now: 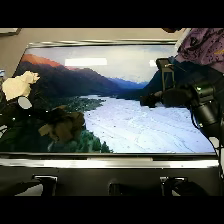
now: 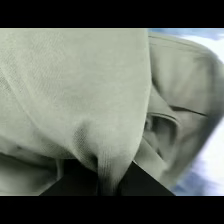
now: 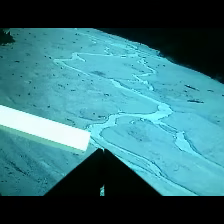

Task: Fold the clothes and pants, and hang the long-sleeved shirts on hangers.

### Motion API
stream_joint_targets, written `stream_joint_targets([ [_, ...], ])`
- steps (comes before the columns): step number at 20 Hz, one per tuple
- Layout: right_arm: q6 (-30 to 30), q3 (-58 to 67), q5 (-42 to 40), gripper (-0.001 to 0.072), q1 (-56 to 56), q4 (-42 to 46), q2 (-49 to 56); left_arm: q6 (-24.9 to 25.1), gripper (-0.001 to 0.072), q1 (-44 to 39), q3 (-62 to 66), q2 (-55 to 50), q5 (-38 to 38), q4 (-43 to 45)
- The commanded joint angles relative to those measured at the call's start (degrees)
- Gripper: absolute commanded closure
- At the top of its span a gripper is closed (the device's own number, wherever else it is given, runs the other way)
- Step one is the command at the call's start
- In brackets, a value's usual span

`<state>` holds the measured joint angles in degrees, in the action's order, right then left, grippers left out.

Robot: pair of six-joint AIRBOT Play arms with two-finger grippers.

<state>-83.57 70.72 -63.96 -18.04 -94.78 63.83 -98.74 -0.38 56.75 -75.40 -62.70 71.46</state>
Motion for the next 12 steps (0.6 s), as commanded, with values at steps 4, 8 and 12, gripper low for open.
stream_joint_targets([
  [4, -1.36, -0.02, -11.21, 0.068, -0.07, 5.27, -1.66, -1.99, 0.0694, -23.28, 2.49, -0.72, 15.45, -27.15],
  [8, -2.8, -0.02, -14.69, 0.0526, -0.07, 11.93, -5.07, -10.45, 0.0693, -37.4, 2.47, -7.37, 29.31, -27.98],
  [12, -2.86, -1.38, -11.74, 0.0388, 0.66, 16.76, -5.14, -10.93, 0.0164, -35.19, 2.49, -10.56, 26.99, -27.98],
])
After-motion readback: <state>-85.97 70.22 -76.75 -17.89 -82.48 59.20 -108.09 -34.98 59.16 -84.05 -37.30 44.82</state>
